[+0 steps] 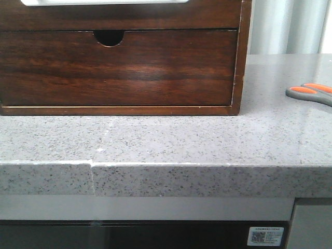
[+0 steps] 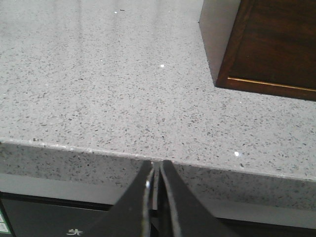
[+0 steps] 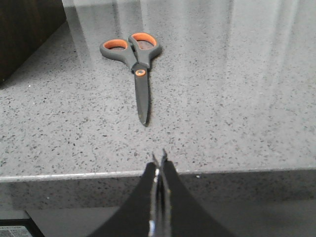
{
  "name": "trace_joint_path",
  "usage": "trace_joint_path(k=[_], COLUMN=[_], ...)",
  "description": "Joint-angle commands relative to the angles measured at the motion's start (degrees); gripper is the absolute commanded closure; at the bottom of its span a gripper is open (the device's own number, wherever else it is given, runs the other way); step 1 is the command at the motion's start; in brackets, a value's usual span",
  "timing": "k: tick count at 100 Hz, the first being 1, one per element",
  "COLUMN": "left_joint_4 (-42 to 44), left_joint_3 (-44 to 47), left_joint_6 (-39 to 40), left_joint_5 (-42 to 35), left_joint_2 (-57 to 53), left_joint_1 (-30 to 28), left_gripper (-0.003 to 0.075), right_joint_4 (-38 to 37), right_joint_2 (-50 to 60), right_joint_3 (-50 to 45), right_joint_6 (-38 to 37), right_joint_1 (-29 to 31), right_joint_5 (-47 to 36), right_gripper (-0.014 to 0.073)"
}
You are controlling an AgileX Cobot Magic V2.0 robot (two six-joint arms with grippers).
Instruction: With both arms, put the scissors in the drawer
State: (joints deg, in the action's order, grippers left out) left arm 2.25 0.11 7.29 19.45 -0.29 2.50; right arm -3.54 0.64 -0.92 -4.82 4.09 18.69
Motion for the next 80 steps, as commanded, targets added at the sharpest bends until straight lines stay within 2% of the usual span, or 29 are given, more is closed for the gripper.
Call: trace_joint_path(k=[1, 68, 80], left_joint_4=[-0.6, 0.7, 3.6], left_joint_3=[1.3, 1.3, 1.3], left_joint_6=[-0.1, -0.2, -0.2], left_joint_5=[-1.2, -1.6, -3.5], left_joint_2=[-1.8, -1.8, -1.8], left_joint_1=[0.2, 0.2, 0.2], left_gripper=[0.0739, 0.0739, 0.0739], right_joint_4=[0.0, 0.0, -0.7], right_joint_2=[1.1, 1.1, 1.1], right_joint_3=[-0.6, -0.6, -0.6], right_joint_6=[0.5, 0.5, 0.5], right_joint_1=[0.3, 0.3, 0.3], right_joint_5=[-1.5, -1.5, -1.6], right_gripper=[0.0656, 0.0656, 0.0656])
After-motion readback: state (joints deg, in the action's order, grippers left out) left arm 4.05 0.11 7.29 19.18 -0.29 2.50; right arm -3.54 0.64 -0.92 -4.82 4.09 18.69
